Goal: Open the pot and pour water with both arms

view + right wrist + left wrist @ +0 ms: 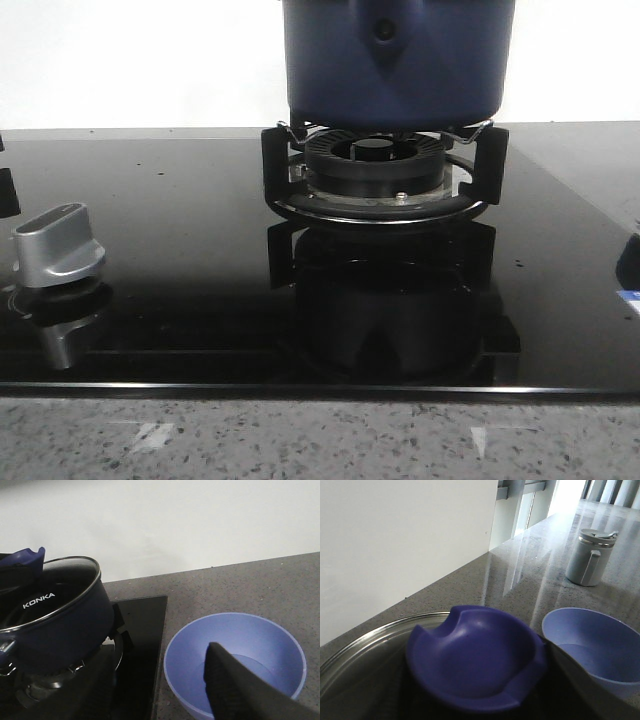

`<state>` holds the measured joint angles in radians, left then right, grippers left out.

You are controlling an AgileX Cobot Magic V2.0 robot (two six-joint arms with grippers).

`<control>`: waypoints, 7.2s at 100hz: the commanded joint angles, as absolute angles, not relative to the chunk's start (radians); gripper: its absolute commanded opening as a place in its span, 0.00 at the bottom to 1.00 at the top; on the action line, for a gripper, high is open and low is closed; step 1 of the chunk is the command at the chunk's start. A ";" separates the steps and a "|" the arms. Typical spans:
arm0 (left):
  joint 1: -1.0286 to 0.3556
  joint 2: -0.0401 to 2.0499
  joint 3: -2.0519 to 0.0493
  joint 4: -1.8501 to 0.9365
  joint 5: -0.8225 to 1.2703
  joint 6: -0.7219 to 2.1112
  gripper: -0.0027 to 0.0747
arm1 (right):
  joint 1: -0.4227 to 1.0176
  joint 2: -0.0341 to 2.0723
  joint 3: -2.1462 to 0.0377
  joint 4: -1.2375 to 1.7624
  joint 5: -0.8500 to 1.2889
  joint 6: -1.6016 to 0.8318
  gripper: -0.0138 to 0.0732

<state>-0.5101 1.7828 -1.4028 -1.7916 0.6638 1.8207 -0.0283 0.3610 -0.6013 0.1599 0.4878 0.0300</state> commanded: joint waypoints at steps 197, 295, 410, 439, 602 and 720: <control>-0.095 1.319 -1.256 -1.491 0.977 1.465 0.36 | -0.194 1.059 -1.330 0.030 0.964 0.130 0.58; -0.092 1.306 -1.246 -1.616 0.981 1.465 0.36 | -0.365 1.356 -1.248 0.038 1.168 0.231 0.57; -0.092 1.306 -1.246 -1.617 0.983 1.465 0.36 | -0.356 1.446 -1.283 0.212 1.136 0.167 0.07; -0.092 1.306 -1.246 -1.617 0.983 1.465 0.36 | -0.279 1.446 -1.502 0.212 1.221 0.142 0.08; -0.092 1.306 -1.246 -1.620 0.952 1.465 0.36 | 0.293 1.613 -1.986 -0.164 1.086 0.107 0.09; -0.092 1.306 -1.246 -1.620 0.929 1.465 0.36 | 0.395 1.613 -1.881 -0.537 0.960 0.192 0.11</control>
<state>-0.0939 1.3433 -1.2177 -1.5156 0.9285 1.4673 0.3576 1.6577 -1.8541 -0.4023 1.0402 0.1567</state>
